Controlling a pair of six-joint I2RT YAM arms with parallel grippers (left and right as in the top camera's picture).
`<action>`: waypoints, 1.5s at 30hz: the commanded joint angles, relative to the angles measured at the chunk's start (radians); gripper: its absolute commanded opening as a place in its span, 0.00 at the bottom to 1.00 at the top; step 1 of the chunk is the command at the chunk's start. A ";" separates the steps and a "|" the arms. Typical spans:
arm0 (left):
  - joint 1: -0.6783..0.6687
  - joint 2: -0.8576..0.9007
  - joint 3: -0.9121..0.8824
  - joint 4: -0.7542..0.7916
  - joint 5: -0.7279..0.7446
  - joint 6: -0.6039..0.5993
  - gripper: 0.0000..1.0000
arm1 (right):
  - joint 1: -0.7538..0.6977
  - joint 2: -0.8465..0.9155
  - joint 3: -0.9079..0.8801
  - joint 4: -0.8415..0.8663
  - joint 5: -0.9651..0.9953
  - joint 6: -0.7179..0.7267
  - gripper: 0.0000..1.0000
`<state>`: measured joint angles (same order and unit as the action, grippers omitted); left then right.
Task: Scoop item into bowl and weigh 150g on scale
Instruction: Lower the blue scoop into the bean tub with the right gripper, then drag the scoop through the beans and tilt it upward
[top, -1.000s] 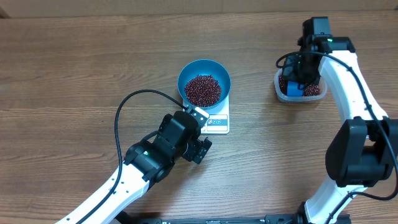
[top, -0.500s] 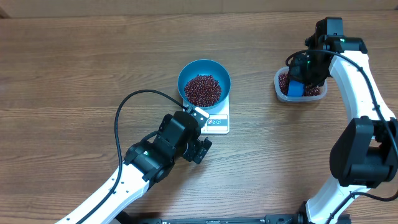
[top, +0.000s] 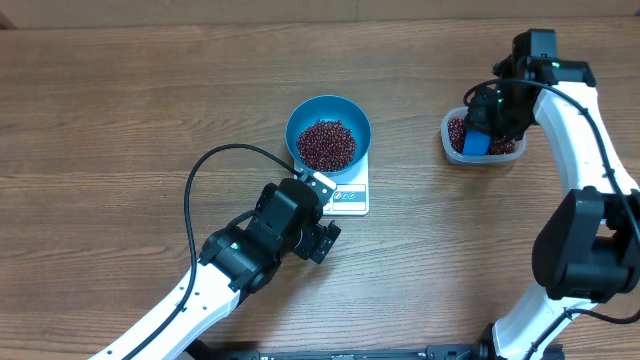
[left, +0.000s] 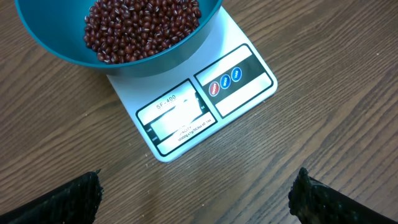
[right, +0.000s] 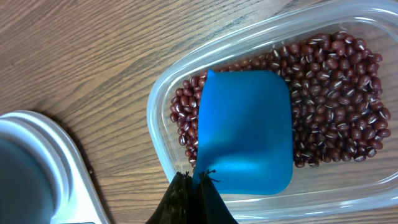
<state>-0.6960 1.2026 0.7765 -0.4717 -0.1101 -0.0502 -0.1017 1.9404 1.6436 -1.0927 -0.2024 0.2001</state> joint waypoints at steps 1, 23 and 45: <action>0.002 0.006 -0.009 0.000 -0.013 -0.006 1.00 | -0.041 0.018 -0.008 -0.008 -0.136 -0.097 0.04; 0.002 0.006 -0.009 0.000 -0.013 -0.006 1.00 | -0.130 0.018 -0.008 -0.069 -0.354 -0.330 0.04; 0.002 0.006 -0.009 0.000 -0.012 -0.006 1.00 | -0.260 0.018 -0.008 -0.144 -0.406 -0.296 0.04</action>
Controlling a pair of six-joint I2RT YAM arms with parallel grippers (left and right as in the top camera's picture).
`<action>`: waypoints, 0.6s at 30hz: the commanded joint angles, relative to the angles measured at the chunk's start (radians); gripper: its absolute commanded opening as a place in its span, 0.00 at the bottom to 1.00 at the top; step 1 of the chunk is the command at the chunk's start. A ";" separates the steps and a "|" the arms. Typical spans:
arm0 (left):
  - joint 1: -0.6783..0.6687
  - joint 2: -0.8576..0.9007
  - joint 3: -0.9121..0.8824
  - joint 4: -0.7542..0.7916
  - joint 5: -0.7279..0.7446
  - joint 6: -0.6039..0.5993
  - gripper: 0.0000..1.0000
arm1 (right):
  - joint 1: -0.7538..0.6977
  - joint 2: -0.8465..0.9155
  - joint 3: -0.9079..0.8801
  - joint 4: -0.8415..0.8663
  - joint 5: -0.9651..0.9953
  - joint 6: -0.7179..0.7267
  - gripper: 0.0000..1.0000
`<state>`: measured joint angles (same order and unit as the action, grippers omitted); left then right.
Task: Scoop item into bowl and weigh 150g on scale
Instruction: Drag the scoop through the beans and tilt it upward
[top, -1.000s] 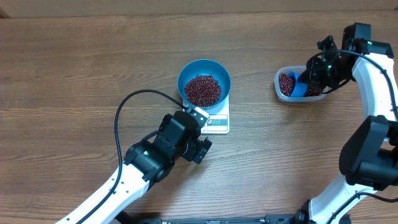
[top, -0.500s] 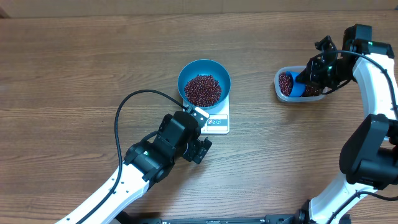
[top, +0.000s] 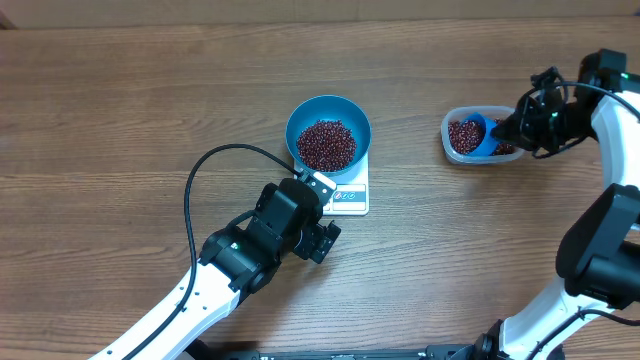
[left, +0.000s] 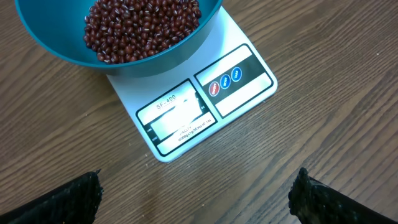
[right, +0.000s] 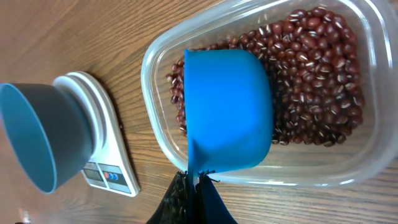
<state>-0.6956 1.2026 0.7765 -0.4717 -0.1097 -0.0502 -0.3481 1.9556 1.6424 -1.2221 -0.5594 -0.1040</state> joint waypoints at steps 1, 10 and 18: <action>0.002 0.006 -0.009 0.000 -0.013 -0.006 1.00 | -0.013 0.003 -0.007 -0.015 -0.048 0.009 0.04; 0.002 0.006 -0.009 0.000 -0.013 -0.006 0.99 | -0.016 0.003 -0.007 -0.010 -0.048 0.009 0.04; 0.002 0.006 -0.009 0.000 -0.013 -0.006 1.00 | -0.078 0.003 -0.007 -0.010 -0.096 0.009 0.04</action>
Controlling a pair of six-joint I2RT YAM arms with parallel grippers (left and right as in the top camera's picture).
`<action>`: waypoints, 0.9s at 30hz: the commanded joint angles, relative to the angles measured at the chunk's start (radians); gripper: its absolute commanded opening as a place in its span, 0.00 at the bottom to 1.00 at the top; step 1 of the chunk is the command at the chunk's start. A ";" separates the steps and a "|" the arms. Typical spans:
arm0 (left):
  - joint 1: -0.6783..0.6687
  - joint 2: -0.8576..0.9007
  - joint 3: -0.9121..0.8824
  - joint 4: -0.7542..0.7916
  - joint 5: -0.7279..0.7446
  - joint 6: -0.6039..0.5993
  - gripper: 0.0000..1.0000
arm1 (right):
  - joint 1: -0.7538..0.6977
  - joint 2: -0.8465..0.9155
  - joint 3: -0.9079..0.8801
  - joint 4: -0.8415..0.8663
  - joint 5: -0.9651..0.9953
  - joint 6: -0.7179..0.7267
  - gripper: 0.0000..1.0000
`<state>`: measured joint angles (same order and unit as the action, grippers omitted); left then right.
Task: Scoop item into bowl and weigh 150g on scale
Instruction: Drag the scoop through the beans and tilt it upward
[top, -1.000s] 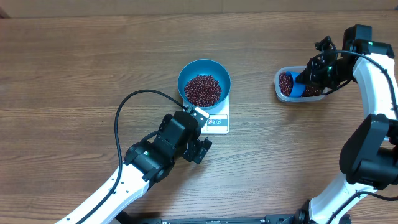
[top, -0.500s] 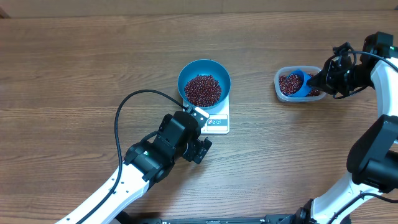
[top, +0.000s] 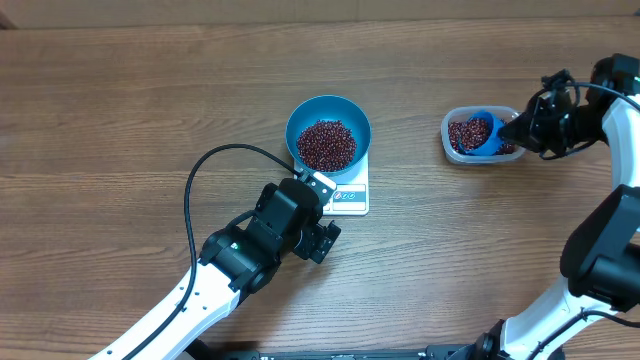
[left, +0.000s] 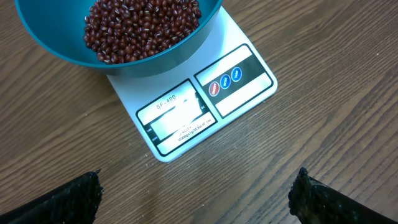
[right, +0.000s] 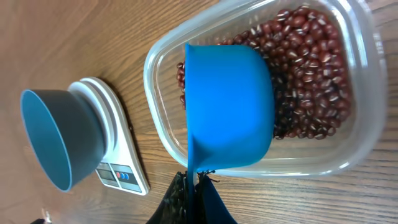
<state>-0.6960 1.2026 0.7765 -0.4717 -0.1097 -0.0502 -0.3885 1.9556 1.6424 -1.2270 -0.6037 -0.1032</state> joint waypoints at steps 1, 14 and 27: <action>0.002 0.006 -0.009 0.000 -0.013 -0.006 0.99 | -0.053 0.003 -0.007 -0.005 -0.082 0.003 0.04; 0.002 0.006 -0.009 0.000 -0.013 -0.006 1.00 | -0.125 0.003 -0.007 -0.039 -0.207 -0.026 0.04; 0.002 0.006 -0.009 0.000 -0.013 -0.006 1.00 | -0.125 0.003 -0.007 -0.062 -0.274 -0.045 0.04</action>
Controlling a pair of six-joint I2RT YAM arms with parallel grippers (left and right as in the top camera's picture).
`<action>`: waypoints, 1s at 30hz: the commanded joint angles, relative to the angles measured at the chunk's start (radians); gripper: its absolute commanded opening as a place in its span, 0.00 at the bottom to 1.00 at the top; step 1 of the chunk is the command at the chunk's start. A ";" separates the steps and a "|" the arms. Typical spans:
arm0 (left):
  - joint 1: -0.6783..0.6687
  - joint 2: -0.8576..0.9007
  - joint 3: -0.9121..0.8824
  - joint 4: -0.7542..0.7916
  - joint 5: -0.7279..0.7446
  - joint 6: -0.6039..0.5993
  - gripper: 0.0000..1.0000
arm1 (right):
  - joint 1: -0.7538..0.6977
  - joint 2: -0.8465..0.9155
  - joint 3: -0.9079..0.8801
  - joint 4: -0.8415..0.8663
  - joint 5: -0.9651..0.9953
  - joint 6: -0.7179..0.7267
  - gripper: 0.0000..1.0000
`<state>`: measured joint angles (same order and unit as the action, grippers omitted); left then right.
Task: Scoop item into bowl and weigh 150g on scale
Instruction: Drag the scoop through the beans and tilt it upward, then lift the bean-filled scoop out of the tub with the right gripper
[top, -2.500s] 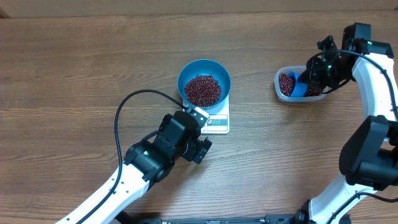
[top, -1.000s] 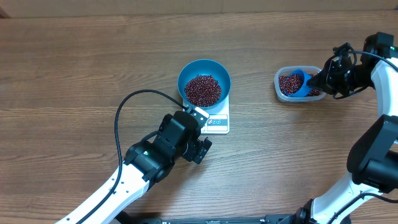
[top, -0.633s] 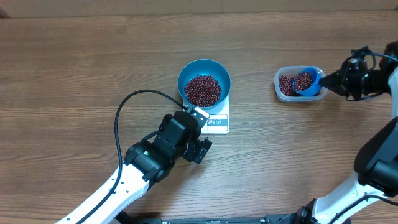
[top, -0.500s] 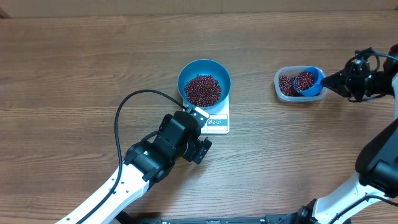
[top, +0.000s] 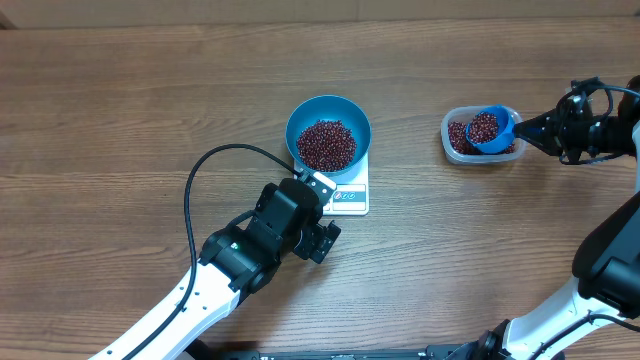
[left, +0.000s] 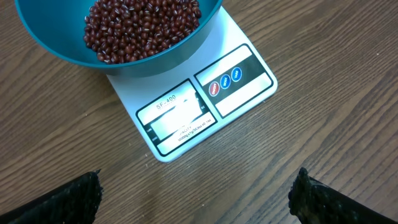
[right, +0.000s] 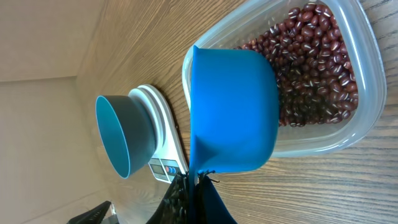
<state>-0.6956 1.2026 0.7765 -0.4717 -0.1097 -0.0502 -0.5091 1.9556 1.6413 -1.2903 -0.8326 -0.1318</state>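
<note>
A blue bowl (top: 328, 130) of red beans sits on the white scale (top: 350, 198), whose display (left: 179, 116) faces my left wrist camera. My left gripper (left: 194, 194) hovers open just in front of the scale, holding nothing. At the right, my right gripper (top: 545, 128) is shut on the handle of a blue scoop (top: 490, 129) filled with beans, raised over the clear bean container (top: 482, 140). In the right wrist view the scoop (right: 233, 112) shows its underside above the container (right: 323, 93).
The wood table (top: 150, 120) spreads to all sides. A black cable (top: 205, 175) loops from my left arm across the table left of the scale. The container sits near the table's right edge.
My right gripper has drawn back to the right and lifted the scoop, now full of beans, above the container. The left arm, the bowl and the scale are unchanged.
At first my right gripper held the scoop mouth-down in the container's beans. Then the arm swung out to the right with the scoop tipped in the beans. Now the loaded scoop is level above the container. The left gripper stayed open by the scale throughout.
</note>
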 joint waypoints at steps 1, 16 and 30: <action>0.002 0.006 -0.009 0.000 -0.013 -0.006 1.00 | -0.005 0.003 -0.006 0.001 -0.057 -0.021 0.04; 0.002 0.006 -0.009 0.000 -0.013 -0.006 1.00 | -0.003 0.003 -0.006 -0.029 -0.284 -0.129 0.04; 0.002 0.006 -0.009 0.000 -0.013 -0.006 1.00 | 0.052 0.003 -0.006 -0.059 -0.400 -0.174 0.04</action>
<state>-0.6956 1.2026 0.7765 -0.4717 -0.1097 -0.0502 -0.4946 1.9556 1.6413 -1.3502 -1.1706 -0.2703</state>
